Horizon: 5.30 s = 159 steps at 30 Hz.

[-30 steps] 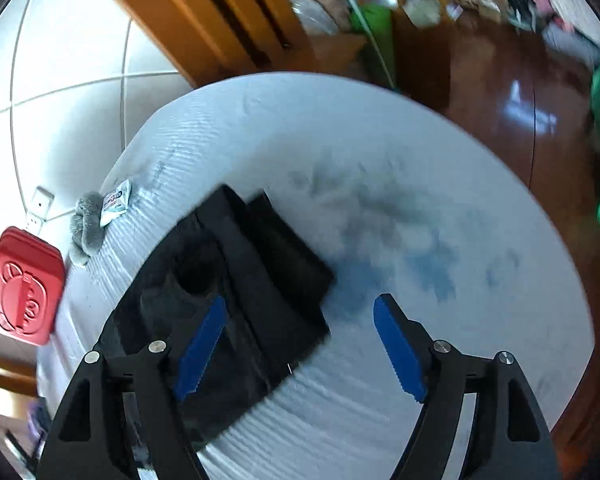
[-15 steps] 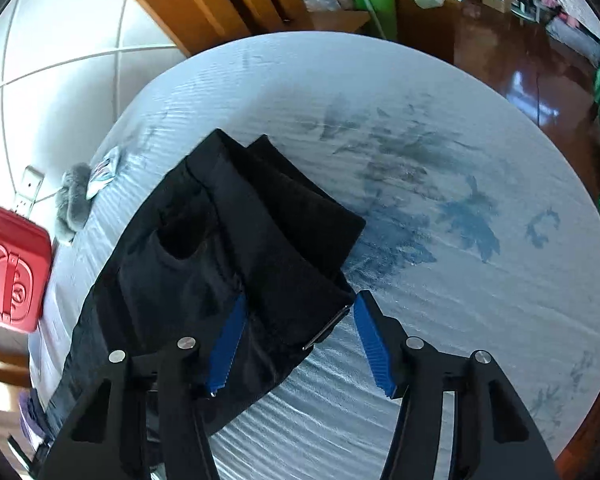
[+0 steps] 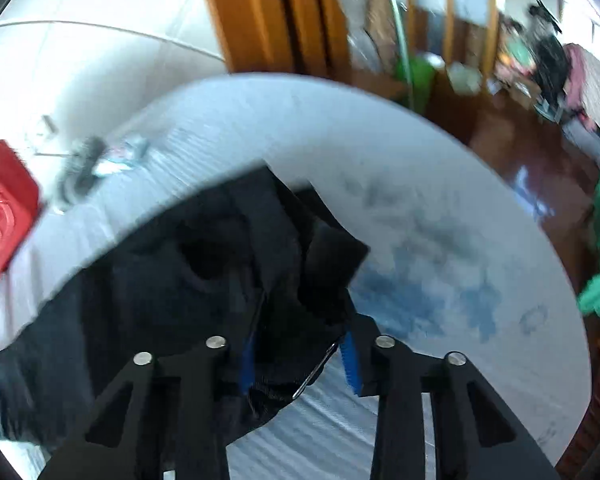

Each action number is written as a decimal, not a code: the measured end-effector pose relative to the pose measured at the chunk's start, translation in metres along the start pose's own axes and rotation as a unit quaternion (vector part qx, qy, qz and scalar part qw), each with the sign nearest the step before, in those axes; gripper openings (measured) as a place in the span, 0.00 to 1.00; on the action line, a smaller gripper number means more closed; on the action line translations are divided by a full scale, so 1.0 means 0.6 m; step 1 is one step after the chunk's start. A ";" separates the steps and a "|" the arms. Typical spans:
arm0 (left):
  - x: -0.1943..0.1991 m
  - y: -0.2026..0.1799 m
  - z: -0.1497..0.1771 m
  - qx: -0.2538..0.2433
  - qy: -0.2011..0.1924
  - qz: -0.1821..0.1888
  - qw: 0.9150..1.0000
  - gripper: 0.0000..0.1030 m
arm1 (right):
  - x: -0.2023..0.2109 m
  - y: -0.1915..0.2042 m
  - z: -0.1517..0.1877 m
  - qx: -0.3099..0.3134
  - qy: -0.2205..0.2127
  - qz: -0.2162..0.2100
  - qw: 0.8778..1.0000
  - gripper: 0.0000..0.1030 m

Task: Fold clothes

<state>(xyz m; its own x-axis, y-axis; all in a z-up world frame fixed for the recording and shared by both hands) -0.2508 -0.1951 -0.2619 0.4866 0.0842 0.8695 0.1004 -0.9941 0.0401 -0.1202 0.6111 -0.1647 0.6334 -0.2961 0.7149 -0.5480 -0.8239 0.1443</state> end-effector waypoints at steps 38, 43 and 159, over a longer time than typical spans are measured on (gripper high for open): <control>0.071 0.091 0.066 0.054 -0.042 0.056 0.996 0.73 | 0.013 0.383 0.205 0.261 0.091 -0.103 0.956 0.65; 0.038 0.082 0.034 0.024 -0.042 0.096 0.994 0.73 | 0.005 0.354 0.185 0.251 0.101 -0.095 0.958 0.66; 0.064 -0.352 -0.027 -0.062 0.018 0.247 0.967 0.82 | 0.101 0.426 0.319 0.172 0.182 -0.269 0.930 0.50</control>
<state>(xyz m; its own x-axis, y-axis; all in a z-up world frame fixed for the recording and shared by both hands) -0.2673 0.0169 -0.2288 0.4172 -0.4032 0.8145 -0.2426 -0.9131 -0.3278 -0.1176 0.2902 -0.2155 0.5049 0.3354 0.7954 0.0417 -0.9299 0.3656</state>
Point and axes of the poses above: each gripper's, at about its wrist camera, not at the fingertips, and x roughly against the way its jaws point, y to its left, z to its underside, the point moved 9 cm from there along -x, roughly the way its jaws point, and after that the axes turned 8 degrees about -y, right-handed, at the moved point
